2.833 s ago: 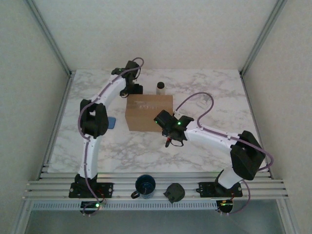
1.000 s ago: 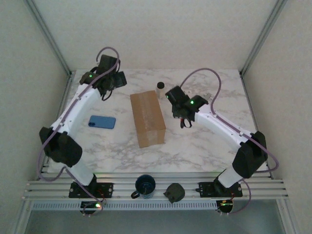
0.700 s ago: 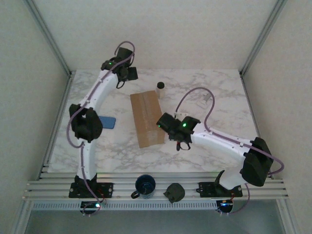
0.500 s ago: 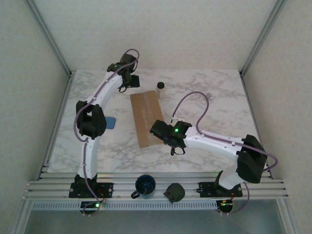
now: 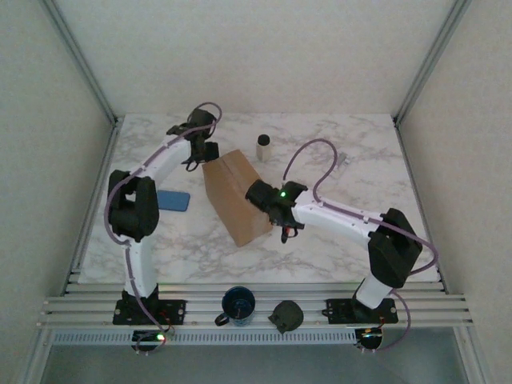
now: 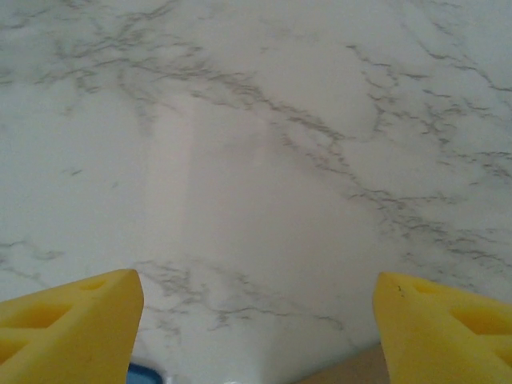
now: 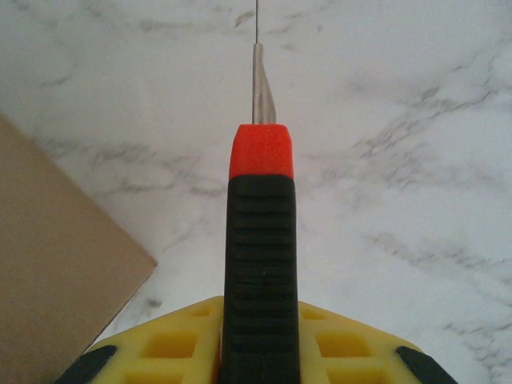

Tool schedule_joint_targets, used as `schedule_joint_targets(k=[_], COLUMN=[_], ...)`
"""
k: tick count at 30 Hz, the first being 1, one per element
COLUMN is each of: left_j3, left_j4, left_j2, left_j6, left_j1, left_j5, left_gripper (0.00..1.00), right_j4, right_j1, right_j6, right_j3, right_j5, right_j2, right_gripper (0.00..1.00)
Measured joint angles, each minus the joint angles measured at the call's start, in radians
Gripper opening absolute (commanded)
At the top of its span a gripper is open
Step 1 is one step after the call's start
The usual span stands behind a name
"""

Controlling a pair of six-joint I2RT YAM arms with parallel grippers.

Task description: Unpack the express box

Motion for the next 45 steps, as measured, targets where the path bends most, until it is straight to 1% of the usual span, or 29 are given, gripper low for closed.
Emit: schedule_joint_targets(k=[8,12,15,19,25,28,31,33,36,40,42,43,45], left_j3=[-0.206,-0.285,-0.318,-0.326,-0.318,-0.293,-0.238,-0.213,-0.206,-0.207,-0.216,-0.228,-0.262], left_j4=[0.029,0.029,0.031,0.031,0.013,-0.020,-0.036,-0.034,-0.034,-0.033,-0.027,-0.016,0.011], left_j2=[-0.154,-0.215,-0.237,-0.243,-0.243,-0.243,-0.249,-0.279,-0.368,-0.495,-0.537,-0.555,-0.578], left_j6=[-0.027,-0.047,-0.054,-0.061,-0.087,-0.113,-0.143,-0.152,-0.157,-0.155,-0.142,-0.131,-0.119], left_j1=[0.032,0.032,0.032,0.032,0.031,0.026,0.021,0.021,0.030,0.050,0.057,0.060,0.061], left_j5=[-0.068,-0.074,-0.073,-0.075,-0.110,-0.131,-0.145,-0.145,-0.111,-0.022,0.064,0.126,0.254], left_gripper=[0.75,0.75,0.75,0.77,0.78,0.78,0.78,0.79,0.80,0.82,0.84,0.86,0.86], right_j4=[-0.023,0.007,0.032,0.053,0.088,0.164,0.228,0.258,0.291,0.309,0.312,0.317,0.323], right_j1=[-0.145,-0.207,-0.234,-0.251,-0.266,-0.279,-0.299,-0.329,-0.405,-0.508,-0.537,-0.550,-0.573], right_j6=[-0.205,-0.307,-0.362,-0.416,-0.425,-0.417,-0.407,-0.410,-0.429,-0.496,-0.536,-0.560,-0.599], right_j3=[0.202,0.323,0.393,0.436,0.411,0.320,0.209,0.136,0.034,-0.071,-0.111,-0.135,-0.183], right_j5=[-0.002,-0.007,-0.018,-0.017,-0.030,-0.054,-0.087,-0.108,-0.144,-0.240,-0.317,-0.372,-0.485], right_j2=[0.150,0.218,0.256,0.285,0.277,0.224,0.125,0.040,-0.106,-0.283,-0.353,-0.387,-0.445], right_gripper=[0.00,0.00,0.00,0.00,0.00,0.00,0.00,0.00,0.00,0.00,0.00,0.00,0.00])
